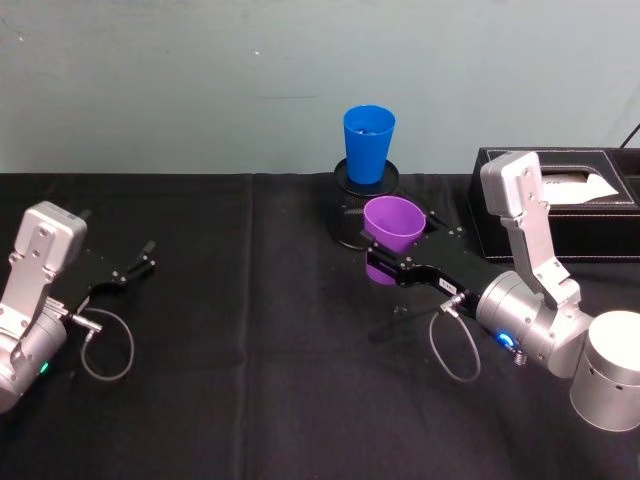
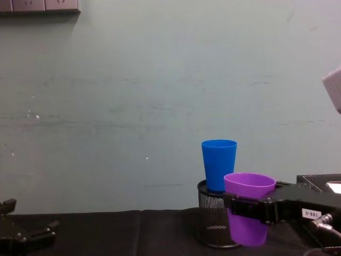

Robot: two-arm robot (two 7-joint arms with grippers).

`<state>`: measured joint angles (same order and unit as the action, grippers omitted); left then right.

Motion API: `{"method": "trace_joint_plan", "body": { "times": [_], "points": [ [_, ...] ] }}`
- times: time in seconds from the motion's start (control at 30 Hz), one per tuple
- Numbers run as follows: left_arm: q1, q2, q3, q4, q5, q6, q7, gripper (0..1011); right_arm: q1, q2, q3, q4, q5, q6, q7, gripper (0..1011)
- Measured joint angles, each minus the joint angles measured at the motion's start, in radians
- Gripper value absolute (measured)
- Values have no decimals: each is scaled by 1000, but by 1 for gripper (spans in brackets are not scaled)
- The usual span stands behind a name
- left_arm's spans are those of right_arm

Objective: Pick up one cup with a gripper and tap it against the other cup.

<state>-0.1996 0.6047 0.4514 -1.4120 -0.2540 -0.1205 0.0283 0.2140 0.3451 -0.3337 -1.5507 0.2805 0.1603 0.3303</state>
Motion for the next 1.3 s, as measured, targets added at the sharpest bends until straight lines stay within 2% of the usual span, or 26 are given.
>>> {"method": "trace_joint_plan", "body": {
  "times": [1.3],
  "points": [
    [0,0,0,0,0,0,0,1000,0,0,0,0,0,0,0,743]
  ]
}}
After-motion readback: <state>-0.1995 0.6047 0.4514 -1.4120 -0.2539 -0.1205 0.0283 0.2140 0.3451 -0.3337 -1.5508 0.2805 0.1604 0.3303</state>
